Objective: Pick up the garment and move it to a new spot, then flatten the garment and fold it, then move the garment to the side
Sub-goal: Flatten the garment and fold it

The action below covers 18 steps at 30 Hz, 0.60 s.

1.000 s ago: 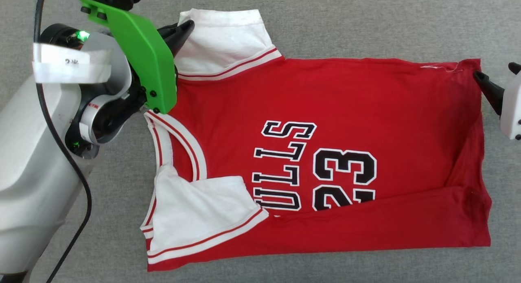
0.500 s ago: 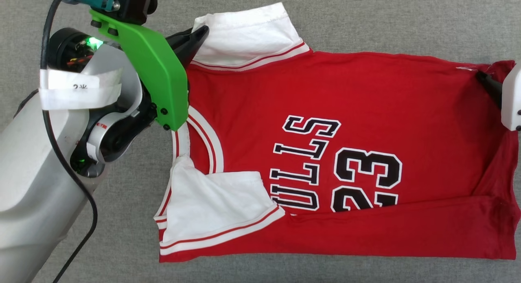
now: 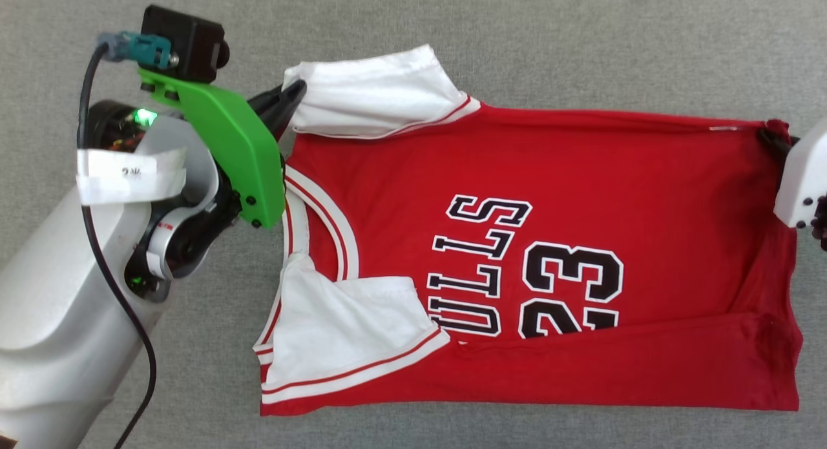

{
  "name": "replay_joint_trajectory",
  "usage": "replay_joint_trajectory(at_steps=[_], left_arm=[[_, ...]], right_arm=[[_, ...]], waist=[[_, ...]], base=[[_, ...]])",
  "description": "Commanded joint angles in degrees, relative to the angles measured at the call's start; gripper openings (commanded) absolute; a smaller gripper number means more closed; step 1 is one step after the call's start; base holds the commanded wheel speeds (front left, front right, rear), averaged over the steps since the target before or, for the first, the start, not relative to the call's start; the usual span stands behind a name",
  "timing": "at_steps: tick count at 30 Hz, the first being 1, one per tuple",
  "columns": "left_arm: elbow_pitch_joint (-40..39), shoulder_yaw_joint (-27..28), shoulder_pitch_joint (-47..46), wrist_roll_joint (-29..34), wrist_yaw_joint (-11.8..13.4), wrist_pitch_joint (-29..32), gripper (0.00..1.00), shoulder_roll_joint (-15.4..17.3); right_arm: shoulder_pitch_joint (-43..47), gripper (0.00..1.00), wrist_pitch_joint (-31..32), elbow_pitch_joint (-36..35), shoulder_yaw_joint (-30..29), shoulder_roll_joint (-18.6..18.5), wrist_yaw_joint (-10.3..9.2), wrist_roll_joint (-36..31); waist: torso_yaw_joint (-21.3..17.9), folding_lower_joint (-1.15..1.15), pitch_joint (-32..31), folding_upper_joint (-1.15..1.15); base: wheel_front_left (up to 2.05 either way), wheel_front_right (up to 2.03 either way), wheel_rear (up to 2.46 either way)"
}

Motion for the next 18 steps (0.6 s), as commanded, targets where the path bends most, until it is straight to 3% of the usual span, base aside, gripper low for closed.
replay_joint_trajectory(at_steps=[1,12,18], left_arm=[[0.45,0.47,1.84,-0.95,0.19,-0.97,0.0,-0.08],[-0.2,1.2,13.48,-3.81,0.92,-6.4,0.0,0.32],[-3.13,0.36,19.57,-4.18,1.99,-7.17,0.0,1.69]], right_arm=[[1.56,0.0,-1.5,0.69,-0.75,-0.03,-0.05,0.84],[14.3,0.0,-10.97,-3.36,-4.86,-0.84,-0.05,10.53],[21.33,0.0,-10.94,-7.34,-4.67,-2.53,-0.05,14.61]], waist=[[-0.06,0.0,-2.93,0.0],[2.36,0.0,-11.04,0.0],[3.21,0.0,-12.27,0.0]], base=[[0.0,0.0,0.0],[0.0,0.0,0.0],[0.0,0.0,0.0]])
